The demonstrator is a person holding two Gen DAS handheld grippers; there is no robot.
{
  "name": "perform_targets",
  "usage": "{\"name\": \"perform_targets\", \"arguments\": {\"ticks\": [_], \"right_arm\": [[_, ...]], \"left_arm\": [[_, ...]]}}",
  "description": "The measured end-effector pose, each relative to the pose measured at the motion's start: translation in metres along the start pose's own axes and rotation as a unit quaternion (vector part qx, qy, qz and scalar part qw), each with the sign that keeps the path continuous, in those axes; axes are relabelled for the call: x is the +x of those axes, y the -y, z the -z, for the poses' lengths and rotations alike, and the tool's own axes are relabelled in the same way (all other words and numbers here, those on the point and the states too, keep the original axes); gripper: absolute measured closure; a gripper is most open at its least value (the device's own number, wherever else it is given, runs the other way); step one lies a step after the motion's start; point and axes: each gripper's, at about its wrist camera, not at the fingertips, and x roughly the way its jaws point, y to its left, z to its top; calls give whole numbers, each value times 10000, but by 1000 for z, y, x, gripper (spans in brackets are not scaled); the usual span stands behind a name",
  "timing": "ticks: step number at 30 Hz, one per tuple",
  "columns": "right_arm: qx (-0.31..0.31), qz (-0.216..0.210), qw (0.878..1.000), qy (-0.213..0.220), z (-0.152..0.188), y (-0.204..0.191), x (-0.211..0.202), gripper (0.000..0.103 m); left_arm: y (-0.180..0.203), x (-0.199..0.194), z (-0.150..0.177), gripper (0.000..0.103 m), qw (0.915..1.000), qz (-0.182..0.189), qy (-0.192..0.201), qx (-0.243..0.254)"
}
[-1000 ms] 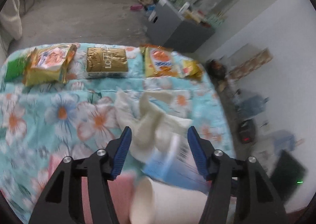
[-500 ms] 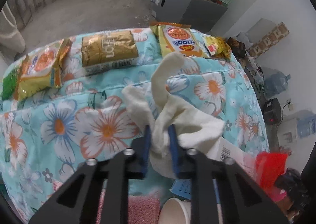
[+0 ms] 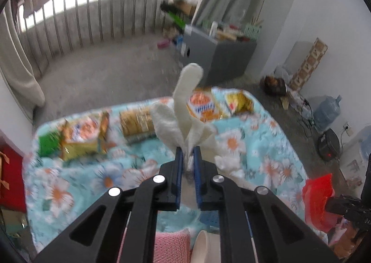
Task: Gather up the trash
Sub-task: 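Carry the white tissue and red wrapper over the blue wastebasket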
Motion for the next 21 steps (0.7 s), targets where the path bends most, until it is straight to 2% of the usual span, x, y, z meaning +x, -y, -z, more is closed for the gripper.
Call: {"name": "perform_targets", "arguments": {"ticks": [6, 10, 14, 19, 21], "right_arm": [[-55, -5, 9997, 234, -2, -9, -19, 101], [-87, -25, 9990, 438, -2, -14, -39, 101], [-87, 21, 9977, 668, 3, -17, -63, 101], [32, 114, 9962, 859, 13, -14, -85, 101], [159, 240, 9941, 1041, 25, -7, -108, 101]], "left_arm": [[5, -46, -13, 94, 9968, -152, 786, 54], [14, -78, -18, 94, 9933, -58, 1146, 100], [35, -104, -18, 94, 9915, 164, 1278, 190], [71, -126, -7, 94, 9901, 611, 1230, 305], [92, -131, -2, 94, 9889, 841, 1145, 427]]}}
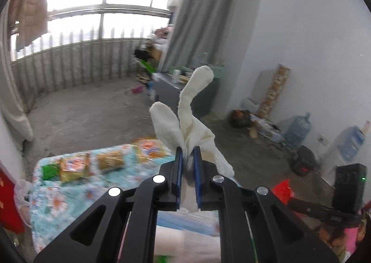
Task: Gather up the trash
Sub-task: 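Carry the white tissue and red wrapper over the blue wastebasket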
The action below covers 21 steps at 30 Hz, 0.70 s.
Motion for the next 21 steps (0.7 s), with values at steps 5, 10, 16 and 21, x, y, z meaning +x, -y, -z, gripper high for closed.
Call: {"name": "perform_targets", "arguments": {"ticks": [5, 10, 16, 21], "right_arm": [[253, 173, 9991, 309, 10, 17, -37, 101], [681, 471, 9941, 695, 22, 51, -89, 101], [1480, 1161, 9738, 1274, 52, 115, -163, 101], [2150, 1661, 9496, 1566, 75, 159, -200, 101]], "left_arm": [[62, 11, 10, 94, 9979, 384, -287, 432], [129, 34, 21, 94, 9917, 795, -643, 779], [223, 86, 45, 94, 9736, 1309, -1451, 1179], [312, 143, 81, 94, 9510, 1626, -2096, 1589]]}}
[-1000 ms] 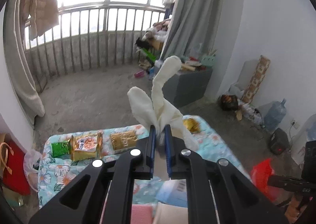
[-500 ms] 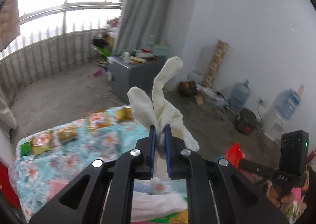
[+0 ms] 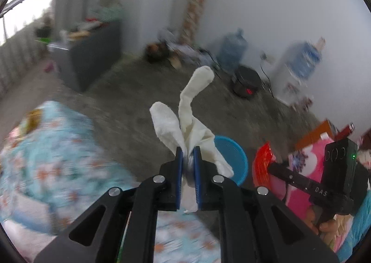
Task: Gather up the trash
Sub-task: 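Carry the white tissue and red wrapper over the blue wastebasket, then open both tools to drop the tissue and wrapper into the wastebasket, then move both tools back toward the snack bags on the quilt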
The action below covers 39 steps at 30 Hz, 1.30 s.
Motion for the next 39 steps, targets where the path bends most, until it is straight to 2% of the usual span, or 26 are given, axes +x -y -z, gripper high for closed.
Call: {"name": "perform_targets", "arguments": {"ticks": [1, 2, 4, 5, 7, 8, 13, 14, 15, 16, 17, 18, 20, 22, 25, 30, 32, 34, 35, 37, 39], "right_arm": [[201, 92, 9998, 28, -2, 15, -3, 101], [619, 260, 9977, 94, -7, 46, -8, 101], [973, 466, 9941, 116, -13, 75, -11, 101], [973, 466, 9941, 116, -13, 75, -11, 101], [1494, 643, 9866, 129, -20, 117, -5, 101], [1494, 643, 9866, 129, -20, 117, -5, 100], [2035, 780, 9759, 77, -45, 169, 20, 93], [2084, 842, 9744, 55, -49, 176, 26, 82], [2213, 1057, 9694, -66, -55, 197, 40, 74], [2213, 1057, 9694, -66, -55, 197, 40, 64], [2307, 1223, 9652, -175, -56, 210, 49, 59], [2357, 1320, 9625, -256, -57, 215, 58, 58], [2511, 1587, 9539, -434, -54, 235, 70, 53], [2530, 1629, 9527, -429, -50, 238, 69, 51], [2499, 1611, 9542, -312, -40, 236, 67, 46], [2335, 1614, 9588, -110, -36, 220, 62, 46], [2187, 1579, 9629, 29, -34, 205, 52, 44], [1924, 1605, 9679, 181, -33, 185, 40, 42], [1771, 1657, 9699, 240, -33, 173, 35, 41], [1021, 2010, 9732, 455, -29, 121, 26, 35], [823, 2095, 9730, 511, -28, 108, 25, 30]], "left_arm": [[13, 19, -2, 94, 9999, 56, -138, 58], [25, 38, -4, 94, 9995, 115, -277, 120], [49, 78, -5, 93, 9977, 234, -589, 242], [58, 96, -4, 93, 9965, 275, -733, 294], [78, 135, -1, 93, 9934, 329, -1024, 407], [88, 151, 0, 93, 9921, 342, -1119, 462], [119, 224, 4, 90, 9873, 461, -1433, 516], [122, 235, 3, 82, 9867, 509, -1453, 515], [121, 246, 4, 68, 9866, 498, -1473, 497], [120, 252, 4, 62, 9869, 450, -1483, 439], [120, 257, 3, 56, 9873, 417, -1489, 364], [121, 260, 3, 54, 9874, 440, -1495, 289], [124, 260, 3, 50, 9873, 492, -1486, 284], [124, 250, 3, 47, 9887, 524, -1362, 347], [123, 233, 2, 45, 9908, 512, -1194, 388], [122, 201, -5, 44, 9934, 525, -931, 409], [121, 182, -9, 44, 9951, 469, -748, 454], [115, 152, -14, 41, 9979, 315, -349, 436], [113, 138, -15, 37, 9987, 246, -156, 413], [105, 102, -18, 32, 9992, 62, 222, 319], [95, 72, -17, 29, 9988, -39, 431, 227]]}}
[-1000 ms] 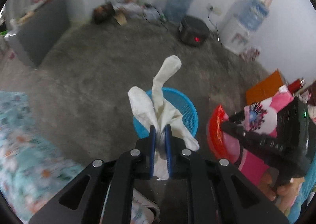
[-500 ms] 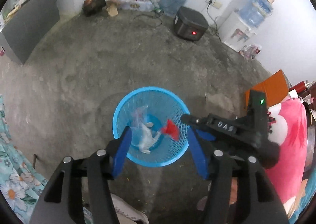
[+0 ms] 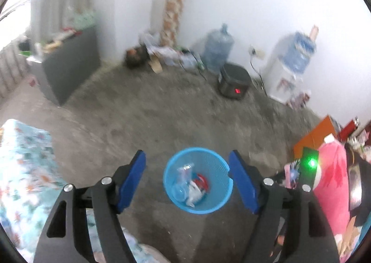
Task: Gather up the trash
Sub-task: 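Move both tools back toward the snack bags on the quilt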
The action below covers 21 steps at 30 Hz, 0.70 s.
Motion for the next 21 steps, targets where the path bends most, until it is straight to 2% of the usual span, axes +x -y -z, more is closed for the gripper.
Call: {"name": "perform_targets", "arguments": {"ticks": [4, 7, 9, 11, 14, 16, 19, 21], "right_arm": [[-857, 186, 9949, 505, 16, -50, -35, 14], [-1480, 274, 9846, 890, 28, -86, -63, 8], [-1865, 186, 9759, 1116, 39, -108, -80, 8], [-2054, 4, 9711, 1211, 48, -121, -93, 8], [-2014, -397, 9715, 1188, 61, -132, -106, 8], [-2081, -378, 9687, 1300, 74, -141, -114, 8], [-2514, -330, 9521, 1707, 95, -157, -128, 8], [-2847, -390, 9355, 2057, 110, -167, -140, 8]], "left_arm": [[-26, -62, 5, 21, 9989, -274, 340, -170], [-49, -112, 13, 12, 9959, -572, 644, -261], [-65, -152, 23, 6, 9925, -781, 880, -329], [-74, -180, 34, 6, 9891, -933, 1080, -371], [-95, -225, 58, 6, 9816, -1283, 1336, -466], [-109, -256, 79, 6, 9732, -1547, 1570, -655], [-134, -294, 112, 6, 9636, -1669, 1807, -1047], [-152, -318, 132, 6, 9584, -1744, 1835, -1317]]}}
